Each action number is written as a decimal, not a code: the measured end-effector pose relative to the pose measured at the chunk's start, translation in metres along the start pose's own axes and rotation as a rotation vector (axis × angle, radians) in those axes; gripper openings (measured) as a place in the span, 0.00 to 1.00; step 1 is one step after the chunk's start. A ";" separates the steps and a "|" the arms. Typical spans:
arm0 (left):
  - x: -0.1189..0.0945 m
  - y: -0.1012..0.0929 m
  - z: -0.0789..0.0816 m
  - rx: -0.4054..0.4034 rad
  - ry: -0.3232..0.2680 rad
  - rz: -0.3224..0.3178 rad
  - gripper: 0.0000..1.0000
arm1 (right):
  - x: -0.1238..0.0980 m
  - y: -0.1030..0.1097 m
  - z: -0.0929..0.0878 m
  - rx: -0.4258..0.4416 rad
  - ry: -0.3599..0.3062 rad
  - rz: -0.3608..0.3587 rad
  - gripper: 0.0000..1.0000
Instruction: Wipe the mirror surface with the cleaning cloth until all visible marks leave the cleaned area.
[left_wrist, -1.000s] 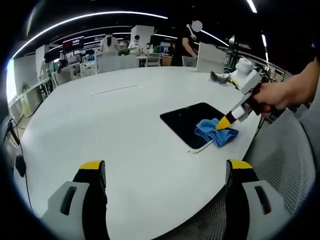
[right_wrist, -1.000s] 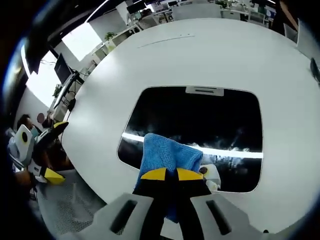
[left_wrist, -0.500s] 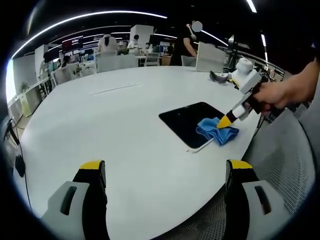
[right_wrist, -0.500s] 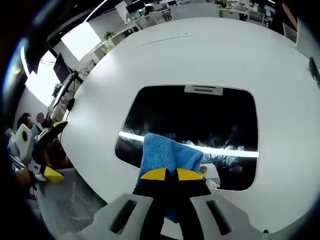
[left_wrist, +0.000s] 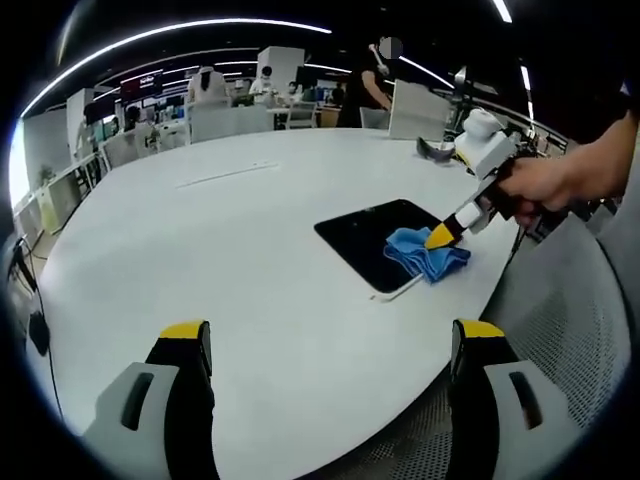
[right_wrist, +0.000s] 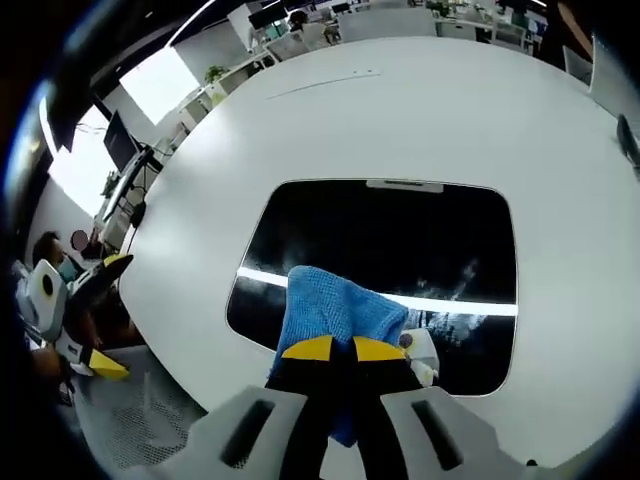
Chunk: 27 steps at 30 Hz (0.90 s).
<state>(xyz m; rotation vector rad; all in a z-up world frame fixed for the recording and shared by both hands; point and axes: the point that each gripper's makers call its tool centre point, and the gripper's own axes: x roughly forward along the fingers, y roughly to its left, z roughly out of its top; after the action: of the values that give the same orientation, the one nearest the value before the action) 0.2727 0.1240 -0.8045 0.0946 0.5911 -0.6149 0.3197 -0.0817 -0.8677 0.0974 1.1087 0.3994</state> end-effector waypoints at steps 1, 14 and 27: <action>0.000 0.000 -0.001 0.002 0.003 -0.002 0.99 | 0.000 0.000 0.002 -0.006 -0.003 -0.004 0.00; 0.001 -0.001 -0.001 -0.006 0.002 -0.008 0.99 | 0.010 -0.006 0.023 -0.017 -0.013 -0.030 0.00; 0.000 0.000 -0.001 -0.010 0.003 -0.005 0.99 | 0.020 -0.012 0.044 -0.027 -0.017 -0.039 0.00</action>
<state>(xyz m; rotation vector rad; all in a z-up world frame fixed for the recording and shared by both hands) 0.2726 0.1238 -0.8052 0.0850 0.5969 -0.6170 0.3690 -0.0801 -0.8679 0.0548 1.0866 0.3776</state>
